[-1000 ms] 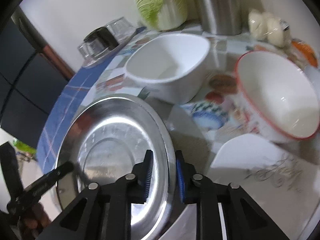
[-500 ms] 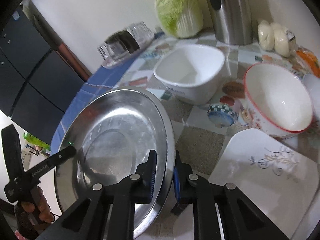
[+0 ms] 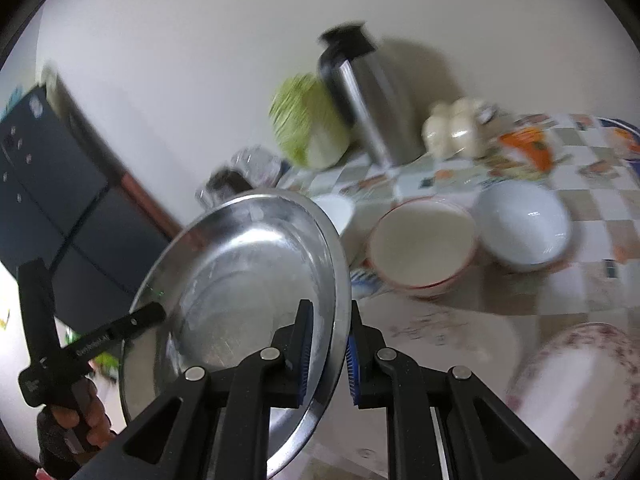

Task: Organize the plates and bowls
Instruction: 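Lift the steel basin with both grippers and carry it toward the floral plate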

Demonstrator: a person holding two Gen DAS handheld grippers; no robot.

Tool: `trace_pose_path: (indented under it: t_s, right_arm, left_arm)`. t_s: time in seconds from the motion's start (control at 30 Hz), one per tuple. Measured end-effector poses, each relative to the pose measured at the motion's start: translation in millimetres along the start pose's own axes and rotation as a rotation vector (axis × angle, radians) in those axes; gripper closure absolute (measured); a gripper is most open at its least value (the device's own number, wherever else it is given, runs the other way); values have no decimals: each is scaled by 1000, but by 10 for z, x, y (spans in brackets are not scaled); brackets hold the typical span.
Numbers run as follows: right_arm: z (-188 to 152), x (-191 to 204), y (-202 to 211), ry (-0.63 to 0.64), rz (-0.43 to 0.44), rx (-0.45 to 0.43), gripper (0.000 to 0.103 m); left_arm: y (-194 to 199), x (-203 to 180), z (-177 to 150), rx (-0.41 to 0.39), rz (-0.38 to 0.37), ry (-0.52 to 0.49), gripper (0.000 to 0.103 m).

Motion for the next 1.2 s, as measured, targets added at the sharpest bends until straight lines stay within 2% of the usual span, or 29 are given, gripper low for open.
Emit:
trace_pose_path:
  t_s: [0.27,0.47,0.63,0.77,0.93,1.07,1.2]
  right_arm:
    - [46,-538,552,-85,-61,-88,87]
    - [8,-885,708,-156,-103,-98,87]
    - [-59,-1037,601,-164,-173,-42,87]
    - [-130,-1096,455,-173,-172,6,87]
    - [-188,-1103,386,-169,-179,35,87]
    - [-205,-1029,433,-153,-173,34,86]
    - [-283,-993,337,-120,-192,81,87]
  left_arm:
    - [-127,-698,-38,40,-64,-58,85]
    - [-379,-996,-168,94,-78,-91,86]
    - [-651,-1026,-318,143,-59,-97,85]
    - [-837,-976,-428,214,-49,-84,82]
    - [-798,-960,-437,201,-24,-111,82]
    - [-782,-915,-501,220,-5,-130,81]
    - [-825,-861,-518,233,18,-125,81]
Point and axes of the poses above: each gripper's, at about its wrist camera, not at the fingertips, and y roughly against the way its jaws point, x to its left, z to its top, the point moved 5 cm from there along -y, roughly the way its jaws point, and after that the axes turned 6 degrees about x, right-handed, at the moved point
